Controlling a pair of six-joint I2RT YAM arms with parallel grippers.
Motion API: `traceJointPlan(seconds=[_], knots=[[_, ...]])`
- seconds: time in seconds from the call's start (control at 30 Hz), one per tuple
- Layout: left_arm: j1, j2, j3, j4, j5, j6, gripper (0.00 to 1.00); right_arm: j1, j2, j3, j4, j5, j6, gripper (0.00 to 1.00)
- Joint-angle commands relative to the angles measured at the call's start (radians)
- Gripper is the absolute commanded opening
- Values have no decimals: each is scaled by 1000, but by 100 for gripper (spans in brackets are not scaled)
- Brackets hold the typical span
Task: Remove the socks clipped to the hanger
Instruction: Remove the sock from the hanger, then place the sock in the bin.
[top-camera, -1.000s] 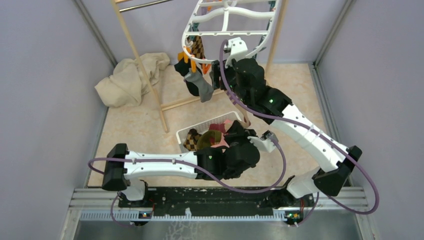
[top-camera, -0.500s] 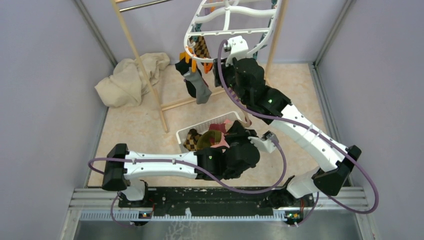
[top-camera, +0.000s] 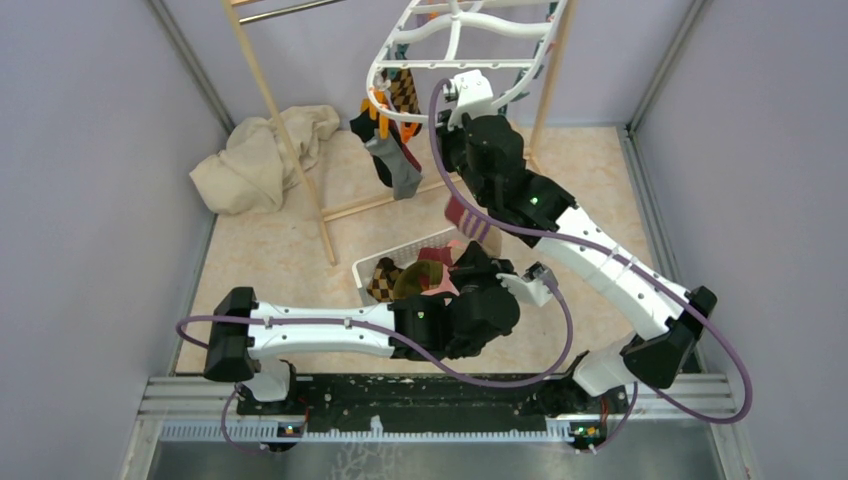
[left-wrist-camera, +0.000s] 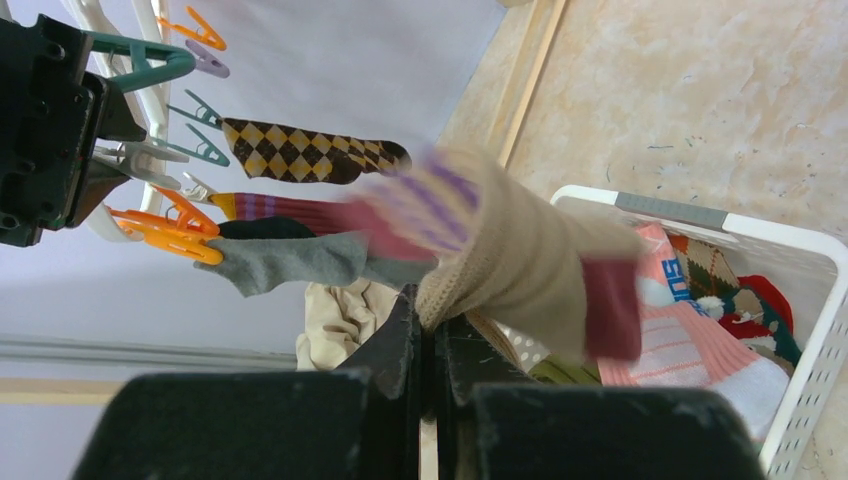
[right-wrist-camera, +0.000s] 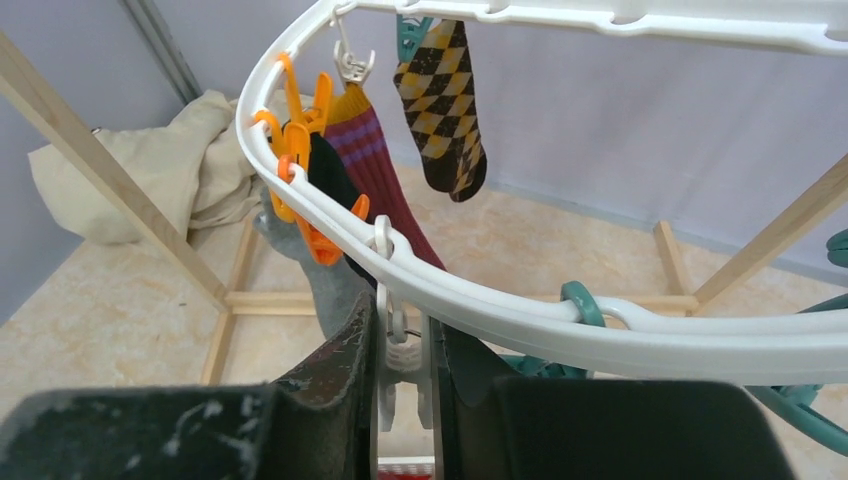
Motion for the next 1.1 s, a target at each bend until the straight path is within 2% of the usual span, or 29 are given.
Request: traceJointPlan(seconds=[0.0,0.03,0.5,0.73,0.77,0.97,1.07], knots=[[-7,-3,22,26,1,8,1,8,-5,18,81,16,-7,3],[-7,-2,21,26,1,6,1,8,-6,16,82,16,-7,0],[-2,-38,-35,7,-9,-42,4,-13,-45,-21,57,-51,50,1],[86,-64,-99,-26,78,-157,4,-61,-96,-97,59,-130,112,1],[96,-61,-102,-32,88,-168,4,-64,-99,-103,57,-135,116,3],[169,-51,-160,-70,168,-276,6,-74,-116,-122,6,-185,133,32],[208,-55,-204,-81,231,-343,25,-81,-147,-146,-16,-195,150,45]])
